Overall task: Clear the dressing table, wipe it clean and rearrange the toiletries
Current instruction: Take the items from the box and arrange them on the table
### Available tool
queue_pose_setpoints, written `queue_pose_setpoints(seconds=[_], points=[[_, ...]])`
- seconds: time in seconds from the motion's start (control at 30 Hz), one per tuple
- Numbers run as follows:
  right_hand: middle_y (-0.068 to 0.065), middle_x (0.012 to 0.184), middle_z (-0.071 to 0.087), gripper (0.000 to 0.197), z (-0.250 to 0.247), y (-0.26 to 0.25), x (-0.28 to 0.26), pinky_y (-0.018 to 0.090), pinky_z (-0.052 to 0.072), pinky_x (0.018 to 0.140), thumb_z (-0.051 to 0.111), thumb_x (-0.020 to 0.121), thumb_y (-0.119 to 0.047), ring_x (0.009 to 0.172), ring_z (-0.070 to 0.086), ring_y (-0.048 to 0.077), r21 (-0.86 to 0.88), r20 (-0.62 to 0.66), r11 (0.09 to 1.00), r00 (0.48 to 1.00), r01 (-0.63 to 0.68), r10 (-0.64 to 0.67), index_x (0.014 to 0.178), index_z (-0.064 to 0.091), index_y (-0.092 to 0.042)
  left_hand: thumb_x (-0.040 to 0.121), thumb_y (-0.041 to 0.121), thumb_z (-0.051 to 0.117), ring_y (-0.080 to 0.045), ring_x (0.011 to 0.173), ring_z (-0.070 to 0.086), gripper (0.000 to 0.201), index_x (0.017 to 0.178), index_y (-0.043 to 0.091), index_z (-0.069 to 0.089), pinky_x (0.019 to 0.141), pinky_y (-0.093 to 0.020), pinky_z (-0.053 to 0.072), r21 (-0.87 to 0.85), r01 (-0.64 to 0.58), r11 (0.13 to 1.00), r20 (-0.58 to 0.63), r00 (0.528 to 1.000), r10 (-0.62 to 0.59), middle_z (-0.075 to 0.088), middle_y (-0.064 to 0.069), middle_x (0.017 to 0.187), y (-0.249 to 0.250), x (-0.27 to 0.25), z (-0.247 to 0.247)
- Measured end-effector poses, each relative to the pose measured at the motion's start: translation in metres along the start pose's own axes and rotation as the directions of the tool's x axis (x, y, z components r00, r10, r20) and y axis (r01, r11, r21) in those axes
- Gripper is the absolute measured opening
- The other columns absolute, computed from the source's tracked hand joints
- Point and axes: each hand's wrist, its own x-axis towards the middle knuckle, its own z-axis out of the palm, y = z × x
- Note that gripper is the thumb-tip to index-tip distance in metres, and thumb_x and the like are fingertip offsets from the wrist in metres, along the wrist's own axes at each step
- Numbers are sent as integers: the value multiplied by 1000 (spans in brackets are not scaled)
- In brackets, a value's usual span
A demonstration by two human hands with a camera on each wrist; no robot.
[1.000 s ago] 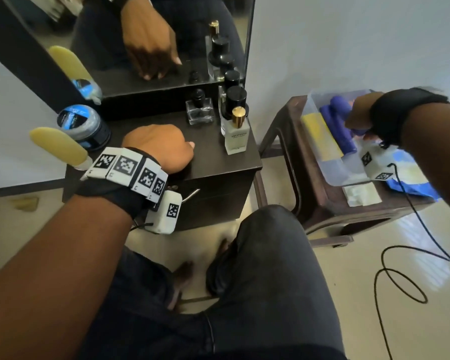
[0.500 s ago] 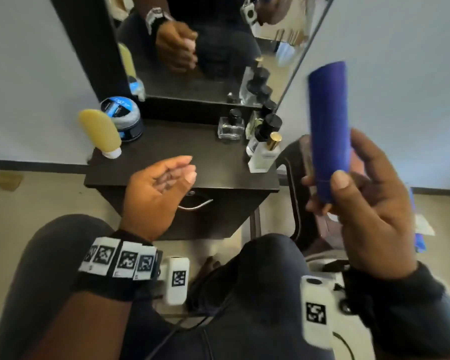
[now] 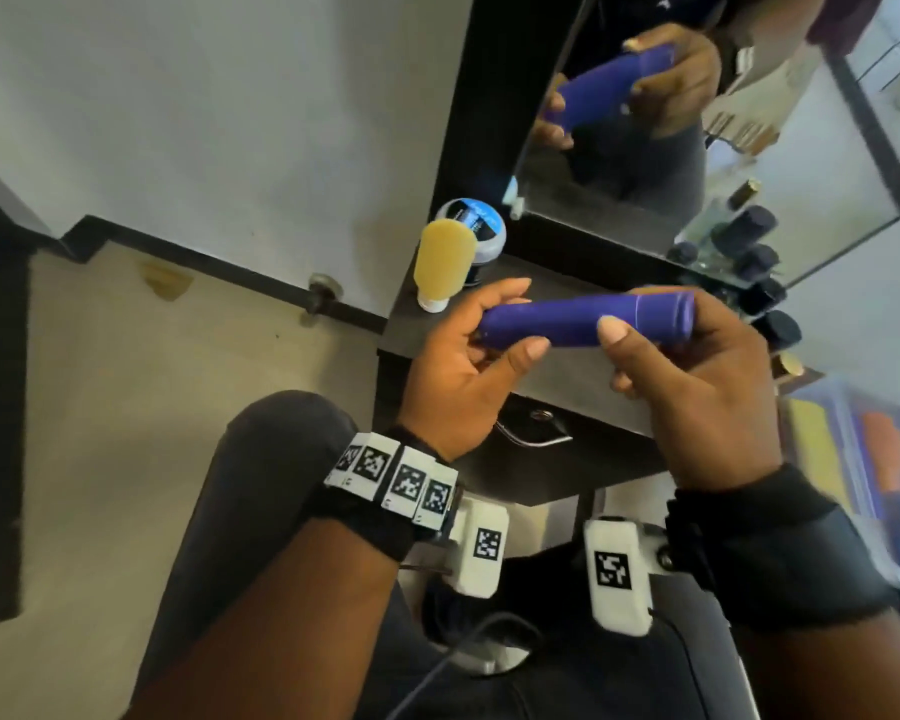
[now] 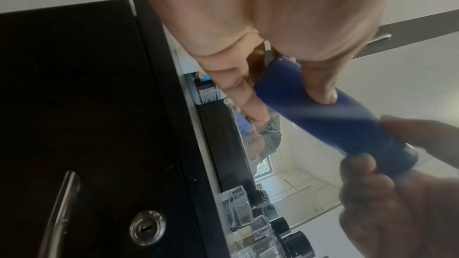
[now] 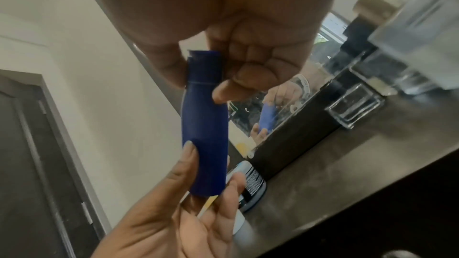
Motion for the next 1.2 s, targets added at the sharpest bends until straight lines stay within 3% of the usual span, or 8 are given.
queue_pose_setpoints(seconds=[0.17, 0.23, 0.3, 0.47, 0.83, 0.93, 1.03, 1.2], points=[[25, 81, 67, 20, 36, 6, 35, 39, 52, 61, 78, 92, -28, 62, 57, 31, -93, 54, 996, 998, -15, 20, 106, 73, -14, 98, 41, 67, -29, 79, 74, 51, 145, 24, 60, 72, -48, 63, 124, 5, 992, -33, 999, -1, 77, -5, 99, -5, 6, -2], [17, 74, 66, 18, 43, 9, 48, 34, 50, 62, 79, 91, -29, 61, 56, 26, -170, 11, 985, 1000, -22, 24, 103, 74, -16, 94, 48, 69, -9, 51, 59, 58, 145, 22, 62, 55, -31, 53, 307, 19, 952, -153, 988, 30, 67, 5, 61, -4, 4, -6], [8, 69, 65, 19, 47, 15, 62, 29, 47, 61, 80, 89, -33, 60, 55, 14, -265, -23, 964, 999, -34, 29, 101, 74, -20, 93, 48, 69, -5, 43, 51, 54, 139, 19, 67, 51, -21, 44, 392, 6, 920, -242, 965, 97, 58, 11, 49, 0, 2, -9], [-9, 65, 57, 21, 50, 32, 91, 25, 37, 57, 78, 87, -41, 58, 49, 5, -503, -89, 858, 993, -107, 72, 91, 67, -24, 95, 39, 74, 7, 59, 62, 41, 128, 15, 75, 65, -14, 53, 362, -7, 932, -260, 959, 108, 79, 3, 113, 2, 7, -14], [1, 85, 71, 13, 56, 45, 118, 42, 58, 79, 70, 95, -41, 80, 69, 20, -458, 27, 878, 986, -136, 167, 104, 67, -33, 86, 53, 73, -1, 84, 75, 50, 125, 23, 76, 74, -37, 66, 381, 87, 920, -164, 986, -26, 78, 11, 115, -7, 9, -8], [-4, 85, 73, 23, 49, 50, 115, 38, 59, 79, 72, 93, -37, 79, 71, 13, -436, 10, 882, 979, -180, 204, 115, 68, -30, 82, 65, 68, 1, 93, 74, 60, 128, 28, 74, 81, -38, 65, 424, 120, 898, -126, 989, -73, 77, 13, 120, -6, 10, -8], [-8, 78, 69, 24, 35, 49, 102, 25, 51, 67, 78, 89, -29, 68, 65, 6, -367, -87, 899, 971, -239, 223, 110, 66, -25, 82, 67, 65, -5, 108, 71, 59, 129, 33, 73, 90, -39, 61, 599, 112, 793, -77, 994, -82, 75, 13, 124, -4, 9, -3], [5, 68, 67, 11, -6, 32, 42, 33, 56, 65, 81, 89, -18, 61, 61, 15, -145, -103, 973, 981, -178, 164, 93, 70, -17, 81, 65, 64, -21, 128, 61, 61, 128, 26, 76, 109, -34, 45, 806, 26, 592, -2, 999, -41, 68, 6, 140, -3, -1, 17]])
